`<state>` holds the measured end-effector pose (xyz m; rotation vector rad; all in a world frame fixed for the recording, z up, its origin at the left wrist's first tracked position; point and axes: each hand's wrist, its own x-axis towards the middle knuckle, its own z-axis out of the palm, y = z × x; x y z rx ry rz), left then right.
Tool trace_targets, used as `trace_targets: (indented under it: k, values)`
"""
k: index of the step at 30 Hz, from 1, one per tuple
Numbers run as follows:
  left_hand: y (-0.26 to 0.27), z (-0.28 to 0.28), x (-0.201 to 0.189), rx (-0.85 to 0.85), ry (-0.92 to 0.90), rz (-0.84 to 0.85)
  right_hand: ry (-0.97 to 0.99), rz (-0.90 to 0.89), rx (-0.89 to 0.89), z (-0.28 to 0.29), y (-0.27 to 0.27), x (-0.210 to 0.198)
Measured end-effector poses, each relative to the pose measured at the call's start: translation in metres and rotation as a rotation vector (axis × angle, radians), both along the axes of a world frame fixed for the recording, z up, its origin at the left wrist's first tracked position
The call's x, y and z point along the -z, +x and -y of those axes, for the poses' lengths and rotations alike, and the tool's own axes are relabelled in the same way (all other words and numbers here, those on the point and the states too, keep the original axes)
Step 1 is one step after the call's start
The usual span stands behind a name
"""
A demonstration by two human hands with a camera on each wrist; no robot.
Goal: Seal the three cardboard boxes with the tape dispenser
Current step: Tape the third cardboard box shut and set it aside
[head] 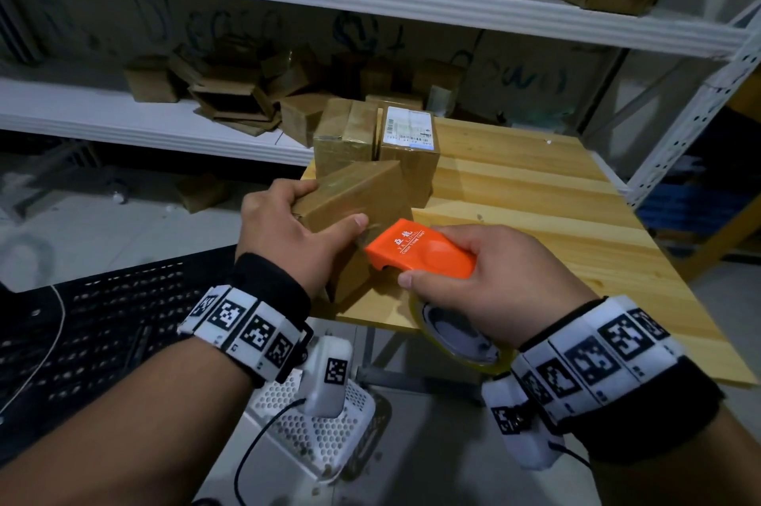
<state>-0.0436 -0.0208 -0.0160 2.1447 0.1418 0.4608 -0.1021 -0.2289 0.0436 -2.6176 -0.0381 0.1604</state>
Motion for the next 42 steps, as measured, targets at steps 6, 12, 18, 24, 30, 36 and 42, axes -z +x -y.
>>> trace_targets:
  k: [6,12,18,24,30,36,42]
  values:
    - [-0.025,0.007,-0.005,0.05,0.186,0.357,-0.056,-0.015,-0.006,-0.004,0.004,0.003]
    - [-0.036,-0.001,-0.019,0.102,0.43,0.751,-0.118,0.002,0.035,-0.007,0.006,0.004]
    - [-0.03,0.0,-0.029,0.143,0.01,0.492,-0.178,0.071,0.133,0.002,0.01,0.003]
    - [-0.01,-0.007,-0.005,0.062,-0.778,-0.108,-0.432,0.175,0.251,0.023,0.028,0.02]
    - [-0.009,-0.01,-0.006,0.025,-0.738,-0.125,-0.446,0.181,0.212,0.029,0.036,0.041]
    - [-0.012,-0.009,-0.002,0.079,-0.634,-0.067,-0.258,0.423,0.269,0.011,0.028,0.031]
    - [-0.018,-0.004,0.006,0.105,-0.296,0.048,0.399,0.423,-0.071,-0.04,0.005,0.033]
